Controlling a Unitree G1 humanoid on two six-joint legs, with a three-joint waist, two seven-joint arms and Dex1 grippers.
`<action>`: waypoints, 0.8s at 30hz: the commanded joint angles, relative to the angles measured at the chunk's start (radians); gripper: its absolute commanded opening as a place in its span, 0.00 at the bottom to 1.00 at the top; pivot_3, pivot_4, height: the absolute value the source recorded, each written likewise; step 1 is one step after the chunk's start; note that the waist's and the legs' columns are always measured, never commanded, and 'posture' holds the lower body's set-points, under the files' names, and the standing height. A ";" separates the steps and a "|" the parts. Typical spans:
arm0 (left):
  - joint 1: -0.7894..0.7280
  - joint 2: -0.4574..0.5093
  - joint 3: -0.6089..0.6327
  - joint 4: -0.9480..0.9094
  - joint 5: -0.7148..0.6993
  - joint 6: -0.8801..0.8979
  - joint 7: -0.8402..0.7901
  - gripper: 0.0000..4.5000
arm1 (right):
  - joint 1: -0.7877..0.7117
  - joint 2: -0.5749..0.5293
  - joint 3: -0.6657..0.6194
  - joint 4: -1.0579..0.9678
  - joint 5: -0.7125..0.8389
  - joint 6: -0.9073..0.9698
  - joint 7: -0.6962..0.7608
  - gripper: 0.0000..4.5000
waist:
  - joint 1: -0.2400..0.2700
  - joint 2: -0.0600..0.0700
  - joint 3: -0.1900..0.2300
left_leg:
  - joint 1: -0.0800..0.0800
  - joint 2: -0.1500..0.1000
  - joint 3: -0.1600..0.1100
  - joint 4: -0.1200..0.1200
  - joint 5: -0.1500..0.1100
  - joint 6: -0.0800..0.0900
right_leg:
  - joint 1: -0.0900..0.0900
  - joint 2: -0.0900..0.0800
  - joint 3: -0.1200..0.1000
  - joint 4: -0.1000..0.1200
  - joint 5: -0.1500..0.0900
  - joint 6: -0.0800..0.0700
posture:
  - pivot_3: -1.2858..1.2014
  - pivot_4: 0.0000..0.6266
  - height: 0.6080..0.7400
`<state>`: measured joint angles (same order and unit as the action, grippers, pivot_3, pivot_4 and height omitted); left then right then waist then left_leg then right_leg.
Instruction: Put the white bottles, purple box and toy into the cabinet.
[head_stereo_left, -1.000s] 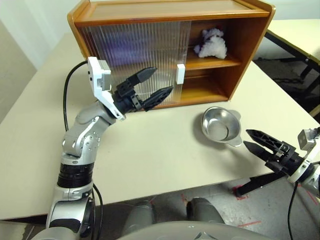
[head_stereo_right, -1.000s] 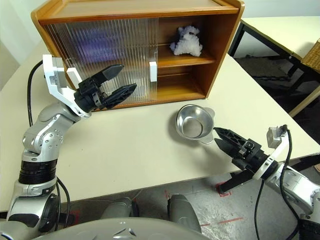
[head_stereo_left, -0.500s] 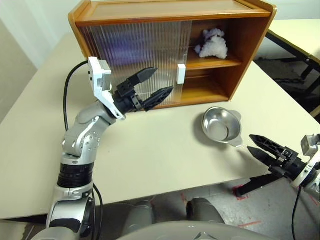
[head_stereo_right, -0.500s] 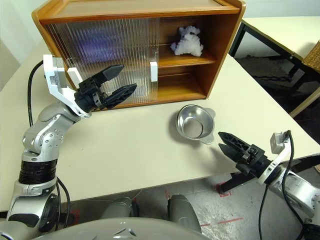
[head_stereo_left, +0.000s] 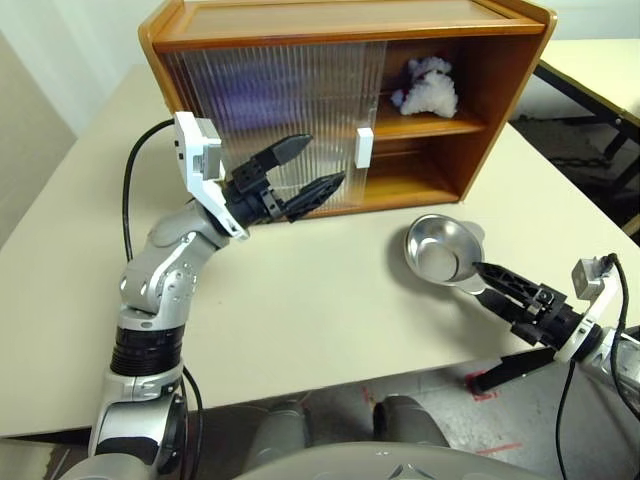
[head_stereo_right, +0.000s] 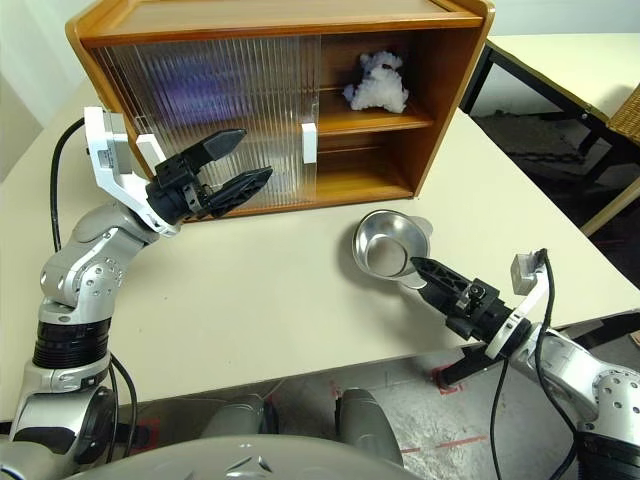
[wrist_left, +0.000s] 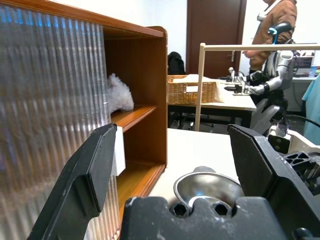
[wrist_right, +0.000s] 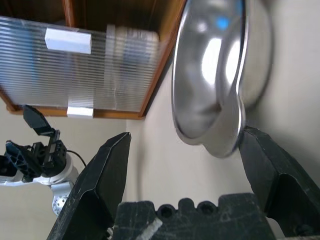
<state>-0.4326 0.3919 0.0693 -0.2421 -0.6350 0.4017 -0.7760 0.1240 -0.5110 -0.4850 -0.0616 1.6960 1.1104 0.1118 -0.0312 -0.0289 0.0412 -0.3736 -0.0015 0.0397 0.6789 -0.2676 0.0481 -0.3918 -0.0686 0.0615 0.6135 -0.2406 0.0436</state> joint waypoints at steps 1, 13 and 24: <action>-0.005 0.006 0.006 -0.024 -0.010 0.008 0.005 1.00 | -0.008 0.001 0.015 -0.023 0.035 -0.025 -0.041 0.99 | 0.001 0.000 0.000 | 0.000 0.000 0.000 0.000 0.000 0.000 | 0.000 0.000 0.000 0.000 0.000 0.000 | 0.53 0.00 1.00; -0.017 0.012 0.008 -0.019 -0.011 0.006 0.010 1.00 | -0.006 -0.012 0.012 -0.002 0.015 -0.031 -0.031 0.85 | 0.017 0.000 0.000 | -0.001 0.000 0.000 -0.001 0.000 0.001 | 0.000 0.000 0.000 -0.002 0.000 0.000 | 0.53 0.00 1.00; -0.020 0.019 0.016 -0.013 -0.010 0.005 0.008 1.00 | -0.062 -0.018 0.017 0.019 0.001 -0.044 -0.064 0.01 | 0.023 0.000 0.000 | -0.001 0.000 0.000 -0.001 0.000 0.001 | 0.000 0.000 0.000 -0.003 0.000 0.000 | 0.53 0.01 1.00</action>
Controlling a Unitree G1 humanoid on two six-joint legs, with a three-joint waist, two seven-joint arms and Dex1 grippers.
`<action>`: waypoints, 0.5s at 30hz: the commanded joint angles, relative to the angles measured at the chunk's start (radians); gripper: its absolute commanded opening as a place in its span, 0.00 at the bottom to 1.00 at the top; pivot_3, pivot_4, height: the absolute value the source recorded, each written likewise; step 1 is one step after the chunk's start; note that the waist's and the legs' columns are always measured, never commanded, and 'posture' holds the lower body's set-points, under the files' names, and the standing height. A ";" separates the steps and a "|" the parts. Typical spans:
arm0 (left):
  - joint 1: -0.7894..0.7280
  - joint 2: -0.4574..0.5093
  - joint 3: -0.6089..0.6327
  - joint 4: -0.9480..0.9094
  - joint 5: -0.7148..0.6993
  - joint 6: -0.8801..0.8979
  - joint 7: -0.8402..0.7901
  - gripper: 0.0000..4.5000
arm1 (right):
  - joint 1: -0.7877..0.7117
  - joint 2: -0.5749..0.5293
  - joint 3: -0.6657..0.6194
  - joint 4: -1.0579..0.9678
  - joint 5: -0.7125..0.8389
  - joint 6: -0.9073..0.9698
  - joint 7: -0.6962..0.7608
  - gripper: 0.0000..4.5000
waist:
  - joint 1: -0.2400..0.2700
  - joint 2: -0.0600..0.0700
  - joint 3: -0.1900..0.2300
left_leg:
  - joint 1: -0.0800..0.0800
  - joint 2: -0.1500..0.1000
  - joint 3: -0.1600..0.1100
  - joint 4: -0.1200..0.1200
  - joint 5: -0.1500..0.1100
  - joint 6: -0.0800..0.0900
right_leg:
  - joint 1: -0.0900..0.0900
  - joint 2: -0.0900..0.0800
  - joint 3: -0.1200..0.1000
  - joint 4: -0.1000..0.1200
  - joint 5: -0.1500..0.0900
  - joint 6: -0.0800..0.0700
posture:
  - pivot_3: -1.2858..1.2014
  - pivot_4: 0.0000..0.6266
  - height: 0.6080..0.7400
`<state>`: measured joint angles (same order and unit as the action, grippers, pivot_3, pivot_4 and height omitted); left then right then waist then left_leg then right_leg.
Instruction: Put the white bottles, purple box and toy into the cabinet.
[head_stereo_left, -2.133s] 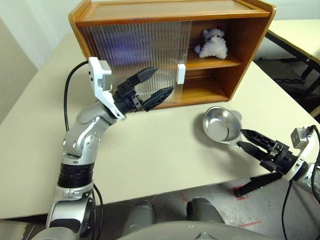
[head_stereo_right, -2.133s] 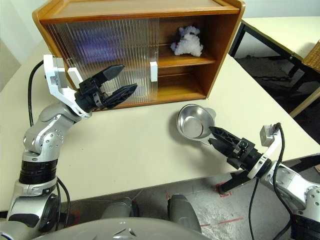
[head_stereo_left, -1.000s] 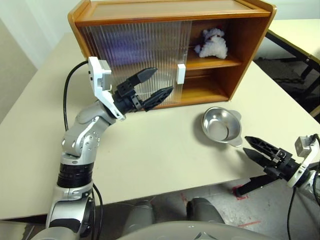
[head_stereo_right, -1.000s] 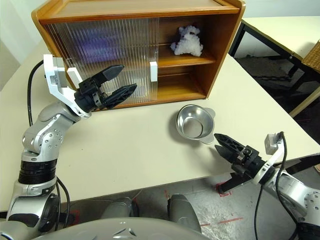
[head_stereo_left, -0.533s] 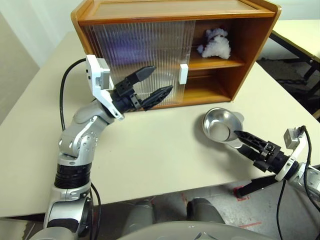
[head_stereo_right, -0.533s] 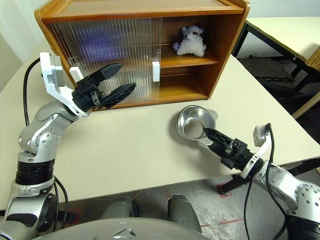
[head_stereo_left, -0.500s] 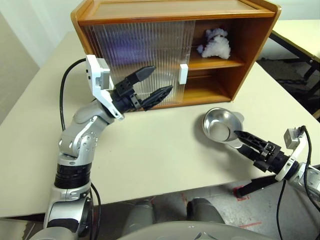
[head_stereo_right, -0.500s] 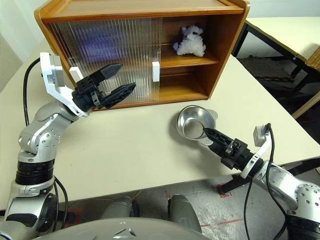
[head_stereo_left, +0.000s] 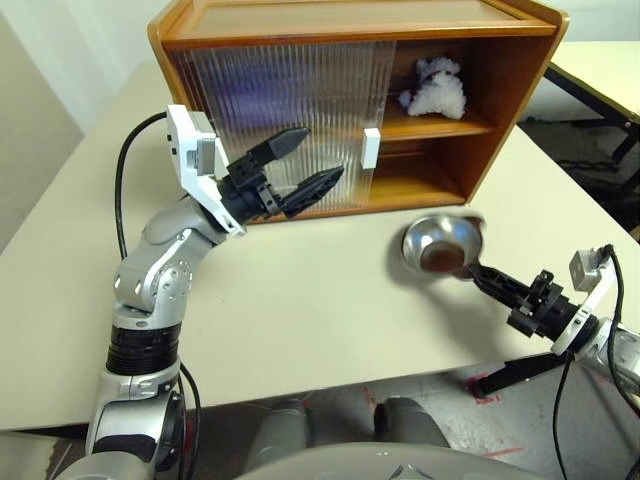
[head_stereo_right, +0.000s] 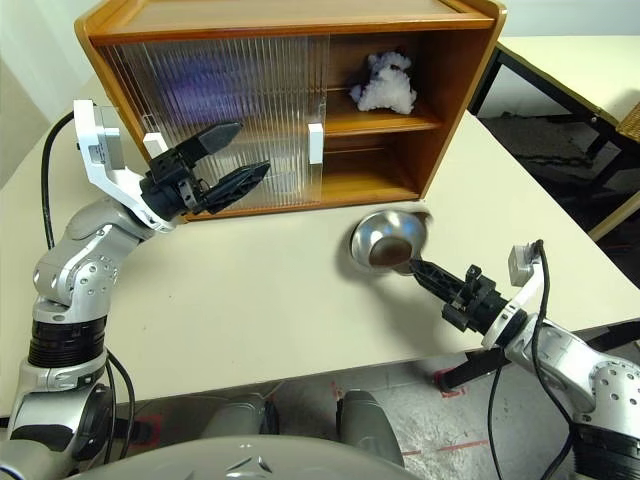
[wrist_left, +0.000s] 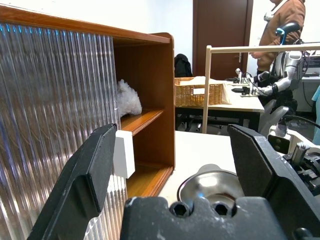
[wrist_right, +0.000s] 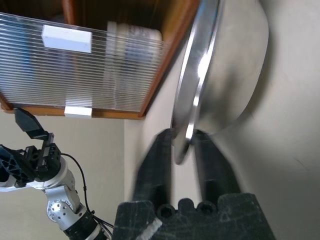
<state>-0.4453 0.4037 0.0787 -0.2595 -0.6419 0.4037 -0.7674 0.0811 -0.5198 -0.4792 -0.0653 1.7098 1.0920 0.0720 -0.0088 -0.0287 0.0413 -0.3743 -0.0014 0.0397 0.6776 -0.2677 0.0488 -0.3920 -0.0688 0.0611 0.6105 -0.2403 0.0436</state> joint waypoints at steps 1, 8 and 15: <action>-0.007 0.008 0.007 0.004 -0.003 0.002 -0.001 1.00 | -0.026 -0.008 0.011 0.026 -0.011 -0.027 -0.029 0.01 | 0.000 0.000 0.000 | 0.000 0.000 0.000 0.000 0.000 0.000 | 0.000 0.000 0.000 0.000 0.000 0.000 | 0.53 0.01 1.00; -0.008 0.007 0.007 0.013 0.002 -0.006 -0.003 1.00 | -0.042 0.011 0.011 0.019 -0.005 -0.037 -0.043 0.01 | 0.000 0.000 0.000 | 0.000 0.000 0.000 0.000 0.000 0.000 | 0.000 0.000 0.000 0.000 0.000 0.000 | 0.53 0.00 1.00; -0.012 0.001 0.002 0.021 0.005 -0.015 -0.009 1.00 | -0.066 0.056 -0.019 0.022 0.156 -0.096 -0.079 0.01 | -0.002 0.000 0.000 | 0.000 0.000 0.000 0.000 0.000 0.000 | 0.000 0.000 0.000 0.000 0.000 0.000 | 0.53 0.00 1.00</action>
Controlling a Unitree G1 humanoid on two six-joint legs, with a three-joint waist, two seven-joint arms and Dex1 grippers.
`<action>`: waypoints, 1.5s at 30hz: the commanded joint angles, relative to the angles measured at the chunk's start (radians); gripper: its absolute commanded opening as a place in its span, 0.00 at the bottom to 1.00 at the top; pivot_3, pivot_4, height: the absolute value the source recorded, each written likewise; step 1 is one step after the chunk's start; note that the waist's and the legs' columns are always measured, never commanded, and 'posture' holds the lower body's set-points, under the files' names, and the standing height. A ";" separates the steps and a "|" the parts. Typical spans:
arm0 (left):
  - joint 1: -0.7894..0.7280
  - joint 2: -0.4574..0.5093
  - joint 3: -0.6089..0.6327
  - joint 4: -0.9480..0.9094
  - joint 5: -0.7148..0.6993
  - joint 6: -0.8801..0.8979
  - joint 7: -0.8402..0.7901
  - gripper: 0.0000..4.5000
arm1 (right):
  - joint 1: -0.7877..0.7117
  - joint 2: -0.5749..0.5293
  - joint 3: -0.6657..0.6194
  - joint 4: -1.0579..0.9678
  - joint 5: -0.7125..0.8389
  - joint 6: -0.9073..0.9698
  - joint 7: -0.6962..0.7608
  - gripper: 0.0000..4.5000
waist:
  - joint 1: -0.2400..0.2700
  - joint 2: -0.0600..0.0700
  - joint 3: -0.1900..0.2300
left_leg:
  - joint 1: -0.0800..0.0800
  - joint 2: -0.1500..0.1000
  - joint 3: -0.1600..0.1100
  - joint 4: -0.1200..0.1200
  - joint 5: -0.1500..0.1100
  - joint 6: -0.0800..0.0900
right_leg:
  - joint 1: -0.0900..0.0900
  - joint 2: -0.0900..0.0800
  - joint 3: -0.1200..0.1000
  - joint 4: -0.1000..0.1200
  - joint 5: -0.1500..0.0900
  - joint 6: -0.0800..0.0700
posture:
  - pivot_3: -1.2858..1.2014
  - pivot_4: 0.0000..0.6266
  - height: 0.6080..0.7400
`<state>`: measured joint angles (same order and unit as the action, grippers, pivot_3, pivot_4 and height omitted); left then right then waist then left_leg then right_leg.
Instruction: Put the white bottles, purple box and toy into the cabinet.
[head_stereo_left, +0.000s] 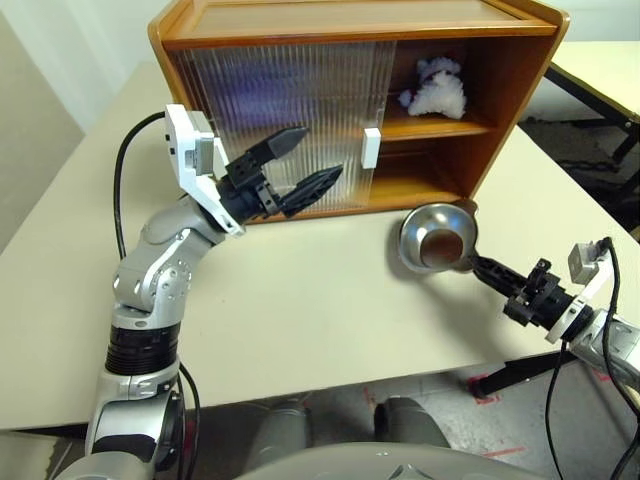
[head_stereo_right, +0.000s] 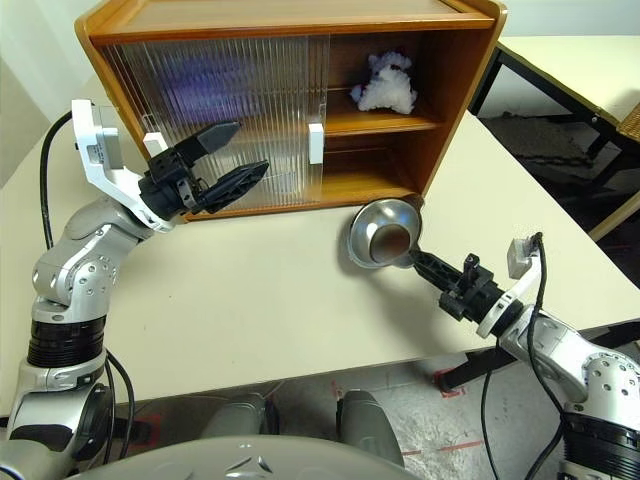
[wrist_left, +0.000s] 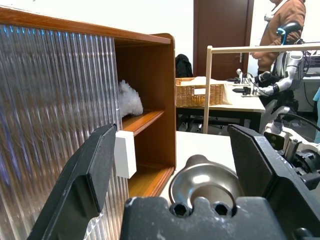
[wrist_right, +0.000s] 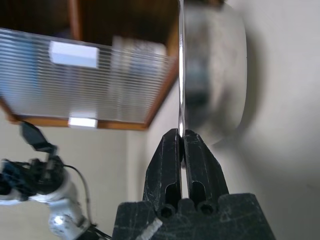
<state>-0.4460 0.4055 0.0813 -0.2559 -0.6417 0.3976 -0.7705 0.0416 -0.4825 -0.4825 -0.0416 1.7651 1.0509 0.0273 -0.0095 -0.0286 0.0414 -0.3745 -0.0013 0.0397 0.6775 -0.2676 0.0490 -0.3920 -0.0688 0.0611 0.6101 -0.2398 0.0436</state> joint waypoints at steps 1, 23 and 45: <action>-0.012 -0.001 -0.002 0.020 0.005 -0.010 -0.007 1.00 | -0.038 0.027 -0.016 0.005 0.128 -0.069 -0.044 0.01 | -0.002 0.000 0.000 | 0.000 0.000 0.000 0.000 0.000 0.000 | 0.000 0.000 0.000 0.000 0.000 0.000 | 0.53 0.00 1.00; -0.011 0.011 0.005 0.009 0.009 -0.017 0.000 1.00 | -0.407 0.191 -0.005 0.448 -0.169 -0.207 0.155 0.01 | -0.001 0.001 0.000 | 0.000 0.000 0.000 -0.001 0.000 0.000 | -0.001 0.001 0.000 0.000 0.003 -0.004 | 0.55 0.00 1.00; 0.021 0.047 0.029 -0.046 0.008 0.007 0.038 1.00 | -0.807 0.270 -0.118 1.027 -0.599 -0.491 0.406 0.01 | 0.001 0.002 0.001 | 0.001 0.000 0.000 -0.002 0.000 0.000 | -0.002 0.001 -0.001 0.004 0.006 -0.005 | 0.57 0.00 1.00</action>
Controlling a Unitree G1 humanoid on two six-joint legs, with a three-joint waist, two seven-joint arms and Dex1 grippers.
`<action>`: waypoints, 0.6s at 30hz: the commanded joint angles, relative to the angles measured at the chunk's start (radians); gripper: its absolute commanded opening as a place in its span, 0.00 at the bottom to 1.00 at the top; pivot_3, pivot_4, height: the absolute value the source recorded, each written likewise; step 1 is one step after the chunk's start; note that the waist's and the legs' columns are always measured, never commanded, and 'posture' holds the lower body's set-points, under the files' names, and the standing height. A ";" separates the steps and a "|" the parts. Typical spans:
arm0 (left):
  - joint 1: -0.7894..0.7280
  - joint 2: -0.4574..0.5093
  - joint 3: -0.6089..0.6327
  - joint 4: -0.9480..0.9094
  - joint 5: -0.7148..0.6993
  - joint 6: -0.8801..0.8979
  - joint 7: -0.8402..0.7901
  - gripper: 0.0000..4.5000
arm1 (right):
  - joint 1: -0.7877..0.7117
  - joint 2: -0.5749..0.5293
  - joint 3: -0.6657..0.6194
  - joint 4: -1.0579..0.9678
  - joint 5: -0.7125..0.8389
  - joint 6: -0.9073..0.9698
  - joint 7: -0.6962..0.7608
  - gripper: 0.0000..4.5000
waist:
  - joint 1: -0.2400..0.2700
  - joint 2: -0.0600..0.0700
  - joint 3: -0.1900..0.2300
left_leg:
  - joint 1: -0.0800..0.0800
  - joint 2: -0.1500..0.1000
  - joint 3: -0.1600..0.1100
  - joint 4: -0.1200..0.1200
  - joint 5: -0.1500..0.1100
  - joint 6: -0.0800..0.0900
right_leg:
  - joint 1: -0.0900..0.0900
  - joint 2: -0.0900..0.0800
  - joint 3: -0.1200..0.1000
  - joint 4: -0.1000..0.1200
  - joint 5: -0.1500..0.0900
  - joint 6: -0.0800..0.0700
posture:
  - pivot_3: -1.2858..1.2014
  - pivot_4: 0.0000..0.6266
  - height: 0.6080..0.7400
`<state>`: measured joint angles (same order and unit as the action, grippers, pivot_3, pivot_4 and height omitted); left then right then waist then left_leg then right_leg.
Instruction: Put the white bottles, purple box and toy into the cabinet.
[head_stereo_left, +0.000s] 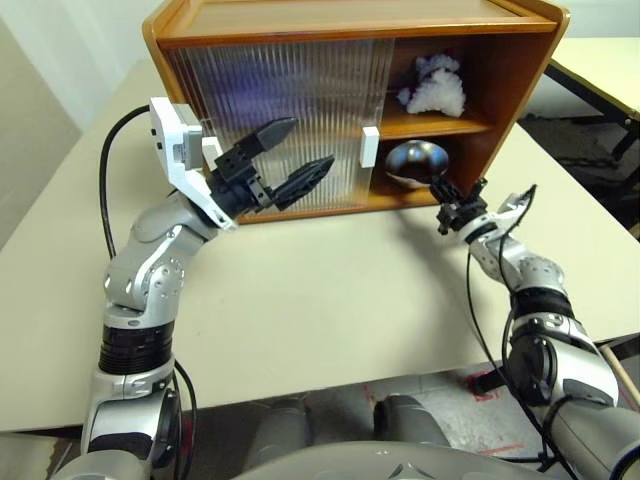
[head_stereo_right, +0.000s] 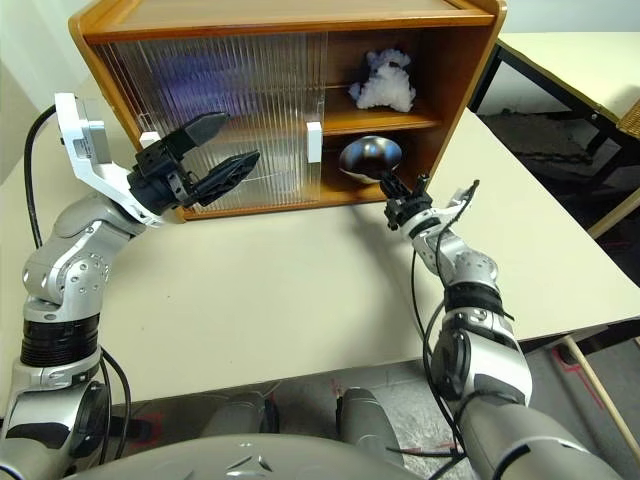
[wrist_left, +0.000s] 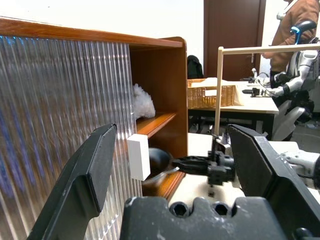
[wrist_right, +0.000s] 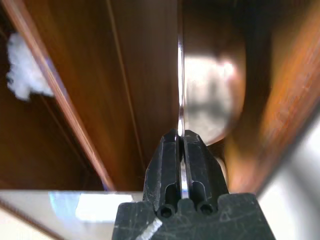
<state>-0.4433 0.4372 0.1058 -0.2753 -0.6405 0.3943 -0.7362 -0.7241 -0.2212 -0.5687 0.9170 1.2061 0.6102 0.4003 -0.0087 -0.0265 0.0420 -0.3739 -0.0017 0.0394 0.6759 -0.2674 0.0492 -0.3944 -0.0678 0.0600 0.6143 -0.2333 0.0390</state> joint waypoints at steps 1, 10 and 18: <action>0.022 0.017 0.005 -0.030 0.004 0.012 0.007 1.00 | -0.055 0.013 -0.039 0.091 -0.052 -0.063 0.040 0.01 | 0.001 0.000 0.000 | 0.000 0.000 0.000 0.000 0.000 0.000 | 0.000 0.000 0.000 0.000 0.000 0.000 | 0.57 0.00 1.00; 0.037 0.031 0.024 -0.066 -0.006 0.030 0.034 1.00 | -0.161 0.059 -0.112 0.245 -0.137 -0.185 0.055 0.01 | 0.019 0.000 0.000 | -0.001 0.000 0.000 -0.001 0.000 -0.001 | -0.002 -0.001 0.000 0.000 0.000 0.000 | 0.59 0.00 1.00; 0.044 0.033 0.030 -0.083 -0.010 0.040 0.044 1.00 | -0.197 0.085 -0.186 0.307 -0.178 -0.283 0.027 0.01 | 0.026 0.000 0.000 | -0.001 -0.001 0.000 -0.002 -0.003 -0.005 | -0.003 -0.002 0.000 0.002 0.001 -0.002 | 0.59 0.00 1.00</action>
<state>-0.4100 0.4621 0.1379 -0.3421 -0.6456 0.4231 -0.6974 -0.8983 -0.1412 -0.7322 1.2096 1.0368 0.3548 0.4431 0.0177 -0.0265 0.0419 -0.3742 -0.0023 0.0398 0.6745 -0.2701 0.0439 -0.3973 -0.0693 0.0600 0.6167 -0.2323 0.0372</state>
